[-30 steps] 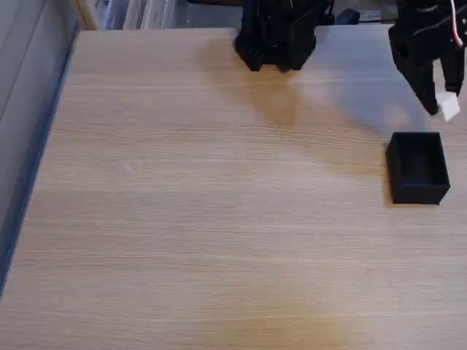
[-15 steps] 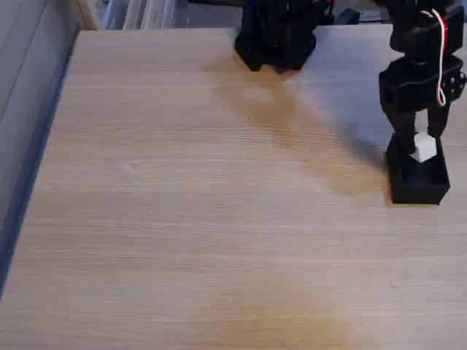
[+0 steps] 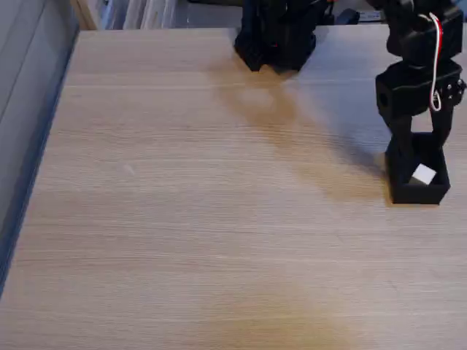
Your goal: Pick a white block and place it in the black box.
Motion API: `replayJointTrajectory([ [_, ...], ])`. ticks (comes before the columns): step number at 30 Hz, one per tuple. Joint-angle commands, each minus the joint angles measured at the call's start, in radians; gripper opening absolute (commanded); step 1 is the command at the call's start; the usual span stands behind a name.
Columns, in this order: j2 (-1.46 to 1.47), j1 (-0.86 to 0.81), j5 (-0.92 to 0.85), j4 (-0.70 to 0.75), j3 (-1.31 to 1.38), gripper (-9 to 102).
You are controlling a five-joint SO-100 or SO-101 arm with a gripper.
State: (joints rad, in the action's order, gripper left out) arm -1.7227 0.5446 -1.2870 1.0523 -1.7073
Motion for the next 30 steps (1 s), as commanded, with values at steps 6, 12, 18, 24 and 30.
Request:
replayJointTrajectory([
  [6,-0.319,-0.178,-0.198,-0.063,-0.252,0],
  [12,-0.571,-0.342,-0.359,-0.130,-0.549,0],
  [18,-0.790,-0.454,-0.422,-0.129,-0.836,0],
  [24,-1.085,-0.531,-0.408,-0.060,-1.140,0],
  [30,-1.330,-0.588,-0.416,0.060,-1.324,0],
])
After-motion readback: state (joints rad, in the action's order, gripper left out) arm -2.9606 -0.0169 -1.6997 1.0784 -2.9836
